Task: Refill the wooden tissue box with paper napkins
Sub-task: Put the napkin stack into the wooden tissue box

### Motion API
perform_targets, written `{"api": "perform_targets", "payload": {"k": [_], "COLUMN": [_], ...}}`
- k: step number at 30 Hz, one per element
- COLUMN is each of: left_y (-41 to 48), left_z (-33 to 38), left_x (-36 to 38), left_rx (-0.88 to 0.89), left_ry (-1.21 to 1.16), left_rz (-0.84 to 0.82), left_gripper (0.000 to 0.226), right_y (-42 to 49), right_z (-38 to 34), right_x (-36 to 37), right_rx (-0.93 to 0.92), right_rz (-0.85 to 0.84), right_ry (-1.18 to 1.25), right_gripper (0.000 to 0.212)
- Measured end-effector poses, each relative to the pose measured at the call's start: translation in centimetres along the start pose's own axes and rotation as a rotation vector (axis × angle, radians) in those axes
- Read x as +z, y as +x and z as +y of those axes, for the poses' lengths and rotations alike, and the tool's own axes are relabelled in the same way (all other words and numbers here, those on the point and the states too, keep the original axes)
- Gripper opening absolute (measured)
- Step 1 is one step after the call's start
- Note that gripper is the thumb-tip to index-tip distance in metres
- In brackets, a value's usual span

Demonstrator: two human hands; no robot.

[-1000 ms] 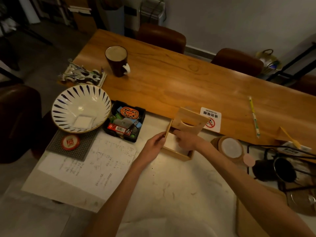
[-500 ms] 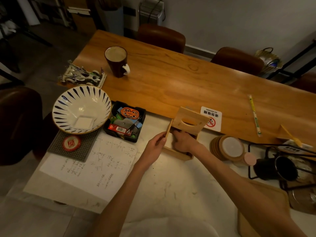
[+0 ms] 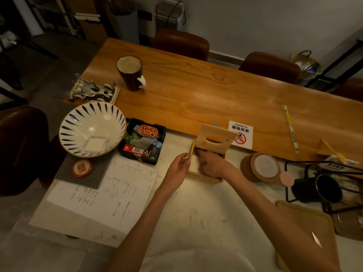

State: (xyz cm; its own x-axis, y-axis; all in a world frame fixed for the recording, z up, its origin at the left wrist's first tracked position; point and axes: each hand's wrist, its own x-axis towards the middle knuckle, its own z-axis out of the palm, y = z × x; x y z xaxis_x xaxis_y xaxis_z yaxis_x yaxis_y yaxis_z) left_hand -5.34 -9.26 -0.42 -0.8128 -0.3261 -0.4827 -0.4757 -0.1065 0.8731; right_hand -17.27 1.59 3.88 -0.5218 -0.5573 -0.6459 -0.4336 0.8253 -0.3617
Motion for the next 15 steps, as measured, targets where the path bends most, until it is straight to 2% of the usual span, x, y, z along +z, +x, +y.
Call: {"api": "perform_targets", "payload": {"k": [2,4,5,6,8,10,15], "left_y": [-0.5,-0.9,-1.0,-0.8,-0.3,0.2,-0.2], "left_z": [-0.1,0.0,0.3,0.5,1.0,1.3,-0.2], "left_x": [0.4,0.6,0.7,0.7,0.8,1.1,0.7], "left_rx": [-0.021,-0.030,-0.036,-0.039,-0.029,-0.005,0.004], "left_ry": [-0.001,0.008,-0.001,-0.013,-0.049,-0.034,0.139], "left_rz": [-0.026,-0.040,-0.044,-0.047,-0.077,-0.126,-0.184], "left_gripper": [0.039,0.044,0.047,0.049,0.049,0.049,0.068], "right_y": [-2.5,-5.1,-5.9,-6.2,-6.3,-6.1,-7.5], "right_z": [0.3,1.0,1.7,2.4,2.9,3.1,3.1], "right_x": [0.1,1.2,1.9,2.5,3.2,3.7,5.5], "right_rx": [0.003,0.069,0.111,0.149,0.221,0.203,0.111], "right_rz": [0.208,0.617,0.765,0.796,0.582,0.417,0.433], "right_ry": [0.148,0.278,0.369,0.488,0.801,1.034,1.139], "right_gripper": [0.041,0.028,0.024,0.025,0.043,0.045,0.031]}}
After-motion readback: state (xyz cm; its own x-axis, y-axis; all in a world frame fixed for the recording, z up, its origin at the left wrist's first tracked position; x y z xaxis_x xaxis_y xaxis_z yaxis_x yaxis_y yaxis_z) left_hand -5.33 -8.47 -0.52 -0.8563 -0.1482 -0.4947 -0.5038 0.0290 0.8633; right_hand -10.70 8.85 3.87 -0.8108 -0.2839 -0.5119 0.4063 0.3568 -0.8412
